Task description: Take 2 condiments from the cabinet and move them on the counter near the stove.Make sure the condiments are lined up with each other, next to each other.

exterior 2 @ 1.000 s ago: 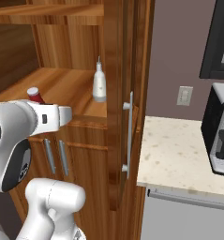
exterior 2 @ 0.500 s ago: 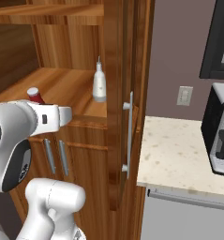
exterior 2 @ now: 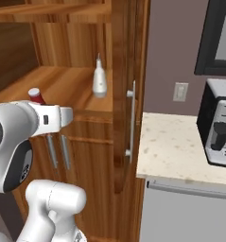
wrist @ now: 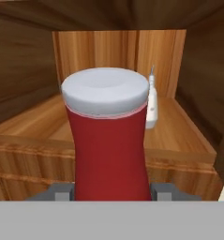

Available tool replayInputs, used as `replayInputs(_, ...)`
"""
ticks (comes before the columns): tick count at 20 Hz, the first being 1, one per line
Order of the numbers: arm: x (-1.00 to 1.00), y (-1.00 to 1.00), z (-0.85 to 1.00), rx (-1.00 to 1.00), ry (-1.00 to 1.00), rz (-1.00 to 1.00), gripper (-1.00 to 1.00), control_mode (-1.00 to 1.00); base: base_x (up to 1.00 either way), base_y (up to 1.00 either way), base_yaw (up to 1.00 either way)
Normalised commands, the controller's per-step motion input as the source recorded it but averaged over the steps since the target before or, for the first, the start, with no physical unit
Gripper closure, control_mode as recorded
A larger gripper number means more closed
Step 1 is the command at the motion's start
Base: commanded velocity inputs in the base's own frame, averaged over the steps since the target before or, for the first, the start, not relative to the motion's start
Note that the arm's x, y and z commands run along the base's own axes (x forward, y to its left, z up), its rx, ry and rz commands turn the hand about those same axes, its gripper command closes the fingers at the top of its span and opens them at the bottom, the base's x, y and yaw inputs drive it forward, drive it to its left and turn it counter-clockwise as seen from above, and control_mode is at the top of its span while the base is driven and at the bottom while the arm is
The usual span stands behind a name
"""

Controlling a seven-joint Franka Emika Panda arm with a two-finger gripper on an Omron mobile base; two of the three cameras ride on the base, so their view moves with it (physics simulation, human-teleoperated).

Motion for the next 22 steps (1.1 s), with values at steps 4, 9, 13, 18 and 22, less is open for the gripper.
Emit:
replayInputs(4, 0.00, 0.00, 0.00, 0.00, 0.00, 0.00, 1.00, 1.00, -0.76, -0.08, -0.27)
replayInputs(9, 0.00, 0.00, 0.00, 0.00, 0.00, 0.00, 1.00, 1.00, -0.76, -0.02, -0.25)
replayInputs(13, 0.00, 0.00, 0.00, 0.00, 0.00, 0.00, 1.00, 1.00, -0.72, -0.06, -0.24)
replayInputs(18, 0.00, 0.00, 0.00, 0.00, 0.00, 0.00, 1.00, 1.00, -0.50, -0.26, -0.27)
replayInputs(22, 0.00, 0.00, 0.00, 0.00, 0.00, 0.00, 1.00, 1.00, -0.38, -0.31, -0.25)
